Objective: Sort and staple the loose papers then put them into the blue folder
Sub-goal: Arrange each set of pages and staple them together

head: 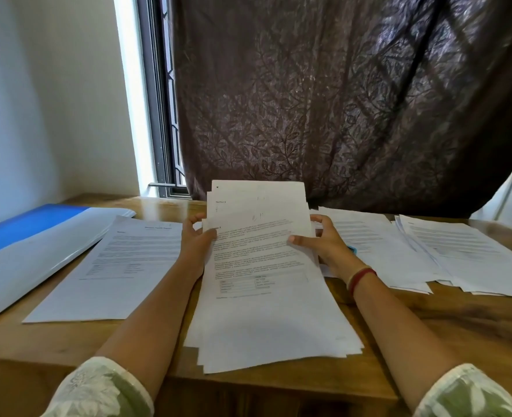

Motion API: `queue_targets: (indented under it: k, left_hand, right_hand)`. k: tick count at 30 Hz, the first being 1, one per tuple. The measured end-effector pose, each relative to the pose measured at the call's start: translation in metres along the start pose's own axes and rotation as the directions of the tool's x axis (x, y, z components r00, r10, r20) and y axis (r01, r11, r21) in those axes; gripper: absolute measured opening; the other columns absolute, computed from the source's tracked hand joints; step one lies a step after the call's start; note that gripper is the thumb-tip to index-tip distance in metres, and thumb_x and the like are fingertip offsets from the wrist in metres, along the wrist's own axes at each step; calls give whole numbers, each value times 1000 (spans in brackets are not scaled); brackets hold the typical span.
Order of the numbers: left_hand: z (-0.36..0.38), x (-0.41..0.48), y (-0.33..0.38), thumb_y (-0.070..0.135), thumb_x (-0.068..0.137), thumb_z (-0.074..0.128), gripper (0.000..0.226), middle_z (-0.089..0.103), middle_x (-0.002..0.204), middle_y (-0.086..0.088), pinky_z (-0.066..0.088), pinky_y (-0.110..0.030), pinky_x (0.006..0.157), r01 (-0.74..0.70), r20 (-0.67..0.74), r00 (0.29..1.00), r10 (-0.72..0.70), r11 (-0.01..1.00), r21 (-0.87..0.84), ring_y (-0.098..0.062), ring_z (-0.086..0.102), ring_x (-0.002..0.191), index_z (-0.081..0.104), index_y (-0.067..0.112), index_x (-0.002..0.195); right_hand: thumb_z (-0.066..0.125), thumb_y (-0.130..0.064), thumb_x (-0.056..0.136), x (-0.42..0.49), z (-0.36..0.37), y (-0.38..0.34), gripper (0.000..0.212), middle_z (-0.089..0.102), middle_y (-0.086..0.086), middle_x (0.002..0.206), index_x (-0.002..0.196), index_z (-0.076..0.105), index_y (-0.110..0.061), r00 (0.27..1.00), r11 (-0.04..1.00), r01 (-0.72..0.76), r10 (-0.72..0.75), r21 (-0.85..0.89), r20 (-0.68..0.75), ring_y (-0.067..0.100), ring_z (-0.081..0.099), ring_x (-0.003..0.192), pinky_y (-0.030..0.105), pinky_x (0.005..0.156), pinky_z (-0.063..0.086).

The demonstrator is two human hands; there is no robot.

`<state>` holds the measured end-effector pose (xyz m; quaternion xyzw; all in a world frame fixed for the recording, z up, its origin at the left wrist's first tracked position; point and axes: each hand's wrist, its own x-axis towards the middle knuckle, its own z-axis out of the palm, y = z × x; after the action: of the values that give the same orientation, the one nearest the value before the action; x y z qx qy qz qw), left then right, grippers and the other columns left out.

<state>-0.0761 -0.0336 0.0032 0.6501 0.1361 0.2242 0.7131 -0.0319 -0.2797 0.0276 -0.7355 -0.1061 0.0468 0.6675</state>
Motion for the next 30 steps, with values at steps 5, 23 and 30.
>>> queue_targets:
  k: [5,23,30]
  left_hand:
    - [-1,7,-2,-2,88,58,49,66,105,-2,54,-26,61,10,-38,999,-12,999,-54,-16,67,85,40,17,129]
    - [9,-6,7,-1,91,60,41,57,118,-1,52,-50,93,68,136,986,-100,973,220,-25,59,106,41,20,120]
    - [10,-10,7,6,91,63,43,61,125,-1,53,-53,92,-52,179,984,0,957,285,-24,62,109,43,24,126]
  right_hand:
    - [73,-7,83,0,13,13,74,51,3,131,142,29,-21,999,999,36,-35,-35,6,21,50,117,37,99,46]
    - [54,-7,96,-6,18,11,27,54,-7,101,121,47,-16,988,995,104,-103,5,-117,4,53,82,9,54,49]
    - [70,-15,87,-3,7,2,49,51,-7,114,128,45,-19,876,940,291,-337,-180,-344,13,52,102,24,87,47]
